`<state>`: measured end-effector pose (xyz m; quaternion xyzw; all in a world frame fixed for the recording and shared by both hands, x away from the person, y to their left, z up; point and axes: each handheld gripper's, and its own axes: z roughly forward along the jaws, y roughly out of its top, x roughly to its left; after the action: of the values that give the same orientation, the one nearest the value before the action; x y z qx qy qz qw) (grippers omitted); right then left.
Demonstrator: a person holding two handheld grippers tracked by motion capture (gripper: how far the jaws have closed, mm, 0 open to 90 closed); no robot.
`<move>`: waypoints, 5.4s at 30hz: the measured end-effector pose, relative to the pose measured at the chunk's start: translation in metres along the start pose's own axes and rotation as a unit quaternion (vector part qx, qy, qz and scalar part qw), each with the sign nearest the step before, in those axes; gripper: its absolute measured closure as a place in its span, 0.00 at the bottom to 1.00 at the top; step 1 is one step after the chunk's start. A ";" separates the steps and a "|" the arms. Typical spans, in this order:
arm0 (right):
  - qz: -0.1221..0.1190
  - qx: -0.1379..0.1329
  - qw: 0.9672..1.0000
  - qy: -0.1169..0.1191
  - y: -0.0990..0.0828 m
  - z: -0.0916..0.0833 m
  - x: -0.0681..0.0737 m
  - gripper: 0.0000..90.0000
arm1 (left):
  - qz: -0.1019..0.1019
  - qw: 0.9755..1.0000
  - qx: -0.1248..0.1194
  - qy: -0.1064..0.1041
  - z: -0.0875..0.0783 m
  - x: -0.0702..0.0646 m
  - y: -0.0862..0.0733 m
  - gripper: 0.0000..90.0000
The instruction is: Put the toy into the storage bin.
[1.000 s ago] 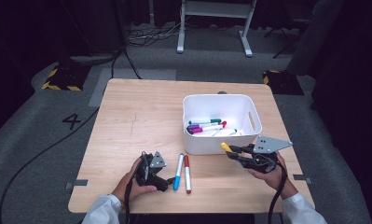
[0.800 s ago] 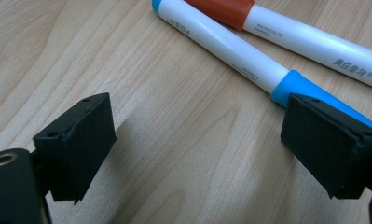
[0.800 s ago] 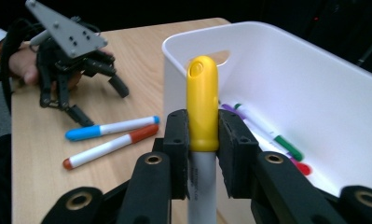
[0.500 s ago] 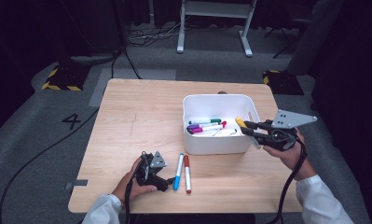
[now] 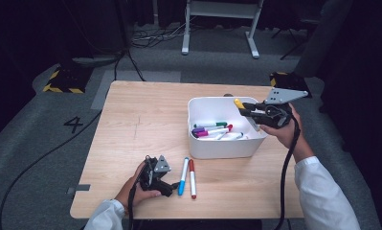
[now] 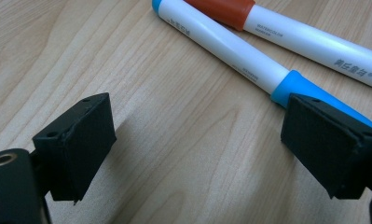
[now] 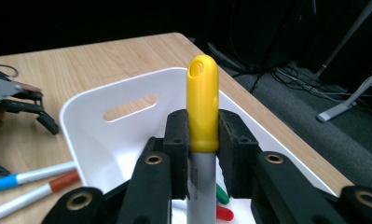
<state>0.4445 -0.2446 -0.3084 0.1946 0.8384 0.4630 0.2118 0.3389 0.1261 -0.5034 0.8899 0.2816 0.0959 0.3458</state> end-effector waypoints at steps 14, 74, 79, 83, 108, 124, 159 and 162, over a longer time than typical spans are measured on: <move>0.012 0.109 0.991 0.072 -0.021 0.047 -0.015 0.83 | 0.000 1.000 0.000 0.000 0.000 0.000 0.000 0.11; 0.027 0.026 0.999 -0.010 -0.077 -0.041 0.086 0.36 | 0.000 1.000 0.000 0.000 0.000 0.000 0.000 0.11; 0.031 0.038 0.999 0.014 -0.094 -0.017 0.108 0.36 | 0.000 1.000 0.000 0.000 0.000 0.000 0.000 0.11; 0.036 0.046 0.998 0.038 -0.104 0.011 0.122 0.36 | 0.000 1.000 0.000 0.000 0.000 0.000 0.000 0.11; 0.056 0.083 0.992 0.076 -0.106 0.135 0.165 0.43 | 0.000 1.000 0.000 0.000 0.000 0.000 0.000 0.11; 0.046 0.108 0.990 0.074 -0.116 0.134 0.157 0.83 | 0.002 1.000 -0.001 -0.001 0.000 0.000 0.000 0.11; 0.047 -0.001 0.998 0.049 -0.098 -0.027 0.090 0.83 | 0.008 1.000 0.000 -0.010 0.000 0.002 0.000 0.11; 0.039 -0.009 0.999 0.036 -0.089 -0.041 0.082 0.83 | 0.008 1.000 0.000 -0.010 0.000 0.002 0.000 0.11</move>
<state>0.3427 -0.2741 -0.3795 0.2083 0.8331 0.4850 0.1654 0.3408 0.1269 -0.5036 0.8930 0.2708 0.0898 0.3482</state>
